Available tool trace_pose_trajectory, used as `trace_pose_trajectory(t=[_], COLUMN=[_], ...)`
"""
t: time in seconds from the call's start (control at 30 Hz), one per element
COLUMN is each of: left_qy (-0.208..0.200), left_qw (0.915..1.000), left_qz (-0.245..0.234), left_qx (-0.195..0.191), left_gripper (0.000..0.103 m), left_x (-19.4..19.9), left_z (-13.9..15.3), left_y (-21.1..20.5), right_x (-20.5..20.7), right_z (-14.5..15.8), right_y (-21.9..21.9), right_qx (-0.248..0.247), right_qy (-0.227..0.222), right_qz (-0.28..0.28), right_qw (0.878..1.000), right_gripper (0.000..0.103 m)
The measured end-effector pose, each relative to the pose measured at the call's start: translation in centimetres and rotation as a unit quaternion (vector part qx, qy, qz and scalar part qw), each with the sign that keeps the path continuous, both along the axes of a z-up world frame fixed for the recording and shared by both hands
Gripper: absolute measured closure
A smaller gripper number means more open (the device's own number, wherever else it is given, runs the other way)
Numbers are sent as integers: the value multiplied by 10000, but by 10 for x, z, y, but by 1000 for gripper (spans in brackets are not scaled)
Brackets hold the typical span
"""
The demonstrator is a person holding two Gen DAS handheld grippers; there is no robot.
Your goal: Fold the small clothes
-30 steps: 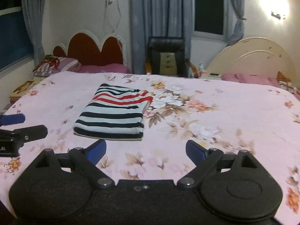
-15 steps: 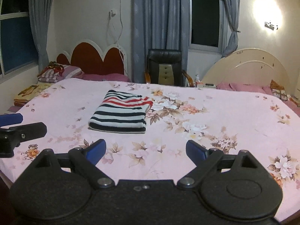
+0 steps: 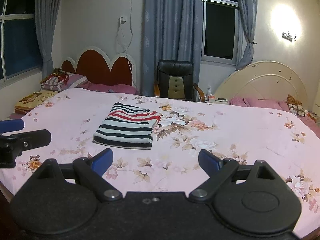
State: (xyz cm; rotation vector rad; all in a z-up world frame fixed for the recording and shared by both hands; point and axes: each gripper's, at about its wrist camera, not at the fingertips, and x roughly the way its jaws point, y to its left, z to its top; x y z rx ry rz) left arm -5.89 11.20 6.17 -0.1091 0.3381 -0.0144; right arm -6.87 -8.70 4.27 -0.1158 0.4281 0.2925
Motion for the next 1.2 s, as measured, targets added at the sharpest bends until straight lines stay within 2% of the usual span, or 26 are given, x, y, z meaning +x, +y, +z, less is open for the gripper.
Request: trace_pose_trajectory(t=[1.2], left_qy=[20], left_qw=[10000], left_qz=[71], left_qx=[39], left_gripper=[0], left_x=[6], left_z=[-1], left_y=[-11], right_x=[3], right_z=[-1], right_y=[-7], right_qx=[-93], right_qy=[35], right_qz=[48], right_qw=[9999], right_gripper=[11])
